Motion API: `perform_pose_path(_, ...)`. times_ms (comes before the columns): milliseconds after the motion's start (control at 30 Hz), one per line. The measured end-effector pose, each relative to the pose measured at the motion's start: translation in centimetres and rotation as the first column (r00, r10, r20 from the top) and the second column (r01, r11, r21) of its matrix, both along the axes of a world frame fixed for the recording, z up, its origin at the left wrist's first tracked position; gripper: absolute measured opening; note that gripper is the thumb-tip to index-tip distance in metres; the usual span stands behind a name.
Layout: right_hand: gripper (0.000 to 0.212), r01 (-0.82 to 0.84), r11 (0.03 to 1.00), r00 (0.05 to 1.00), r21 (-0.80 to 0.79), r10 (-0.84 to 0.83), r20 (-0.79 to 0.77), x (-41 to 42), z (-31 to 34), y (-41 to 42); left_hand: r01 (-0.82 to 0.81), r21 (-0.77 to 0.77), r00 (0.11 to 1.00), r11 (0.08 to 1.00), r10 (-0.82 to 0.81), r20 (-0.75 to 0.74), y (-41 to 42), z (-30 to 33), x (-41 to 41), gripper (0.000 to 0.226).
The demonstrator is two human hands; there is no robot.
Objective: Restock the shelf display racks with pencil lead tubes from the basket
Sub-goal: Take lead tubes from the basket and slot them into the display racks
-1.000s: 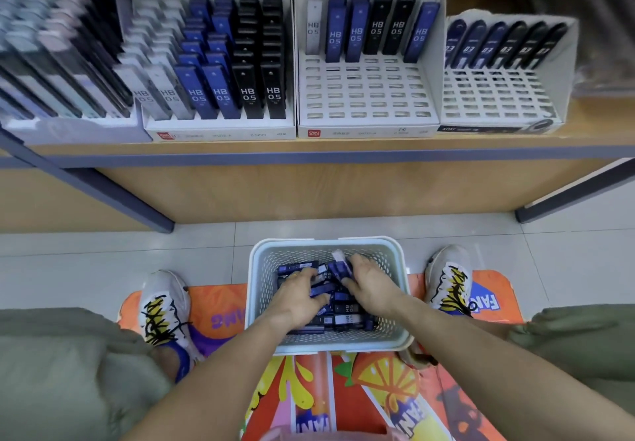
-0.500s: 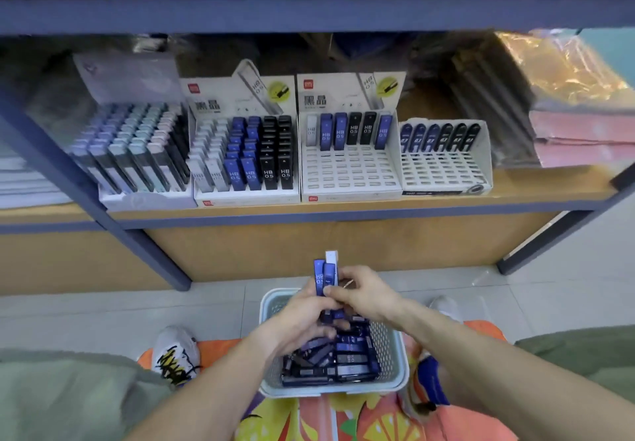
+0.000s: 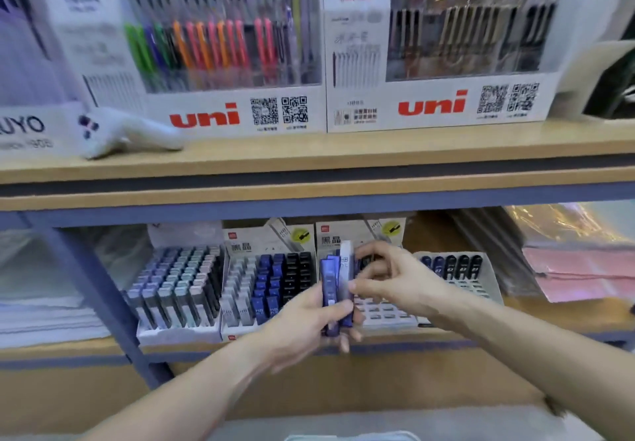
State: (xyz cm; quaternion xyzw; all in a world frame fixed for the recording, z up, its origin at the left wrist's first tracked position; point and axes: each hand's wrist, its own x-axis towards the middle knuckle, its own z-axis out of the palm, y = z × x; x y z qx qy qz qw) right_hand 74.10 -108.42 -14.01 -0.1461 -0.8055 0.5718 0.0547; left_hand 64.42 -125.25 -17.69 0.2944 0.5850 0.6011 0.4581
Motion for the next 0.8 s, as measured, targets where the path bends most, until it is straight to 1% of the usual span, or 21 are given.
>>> perform_pose_path(67, 0.038, 0.01, 1.0, 1.0, 0.017, -0.009, -0.018, -0.7, 0.4, 0.5, -0.007, 0.003, 1.0, 1.0, 0.007, 0.007, 0.4, 0.4, -0.8, 0.031)
perform_pose_path(133, 0.036, 0.038, 0.999, 0.998, 0.014, -0.038, -0.052, -1.4, -0.3, 0.9, -0.016, 0.005, 0.999, 1.0, 0.016, 0.045, 0.8, 0.2, -1.3, 0.03)
perform_pose_path(233, 0.034, 0.106, 0.994, 0.99, -0.038, -0.109, -0.087, -2.2, -2.5, 1.2, -0.038, 0.006, 0.987, 0.999, 0.037, 0.158, 1.1, -1.3, -1.4, 0.03)
perform_pose_path(300, 0.031, 0.102, 0.992, 0.992, -0.073, -0.107, -0.071, -2.6, -3.8, 1.4, -0.068, -0.009, 0.975, 0.998, 0.068, 0.209, 1.2, -2.6, -1.5, 0.03)
perform_pose_path(367, 0.034, 0.078, 0.993, 0.996, -0.083, -0.082, -0.045, -2.8, -4.8, 1.7, -0.09, -0.04, 0.967, 0.995, 0.097, 0.237, 1.5, -3.6, -1.3, 0.028)
perform_pose_path(467, 0.046, 0.071, 0.993, 0.996, -0.096, -0.076, -0.052, -3.0, -5.5, 2.2, -0.108, -0.049, 0.956, 0.993, 0.117, 0.269, 1.9, -4.2, -1.3, 0.025)
perform_pose_path(567, 0.041, 0.082, 0.994, 0.994, -0.073, -0.087, -0.065, -3.3, -6.0, 2.3, -0.128, -0.077, 0.953, 0.989, 0.144, 0.265, 2.4, -4.9, -1.3, 0.022)
perform_pose_path(667, 0.032, 0.171, 0.978, 0.978, -0.12, -0.184, -0.1, -3.8, -6.6, 2.4, -0.146, -0.098, 0.948, 0.984, 0.167, 0.27, 2.8, -5.6, -1.2, 0.022)
perform_pose_path(800, 0.027, 0.298, 0.92, 0.931, -0.255, -0.339, -0.134, -4.6, -6.9, 2.7, -0.234, -0.111, 0.921, 0.966, 0.257, 0.292, 2.9, -5.8, -1.3, 0.022)
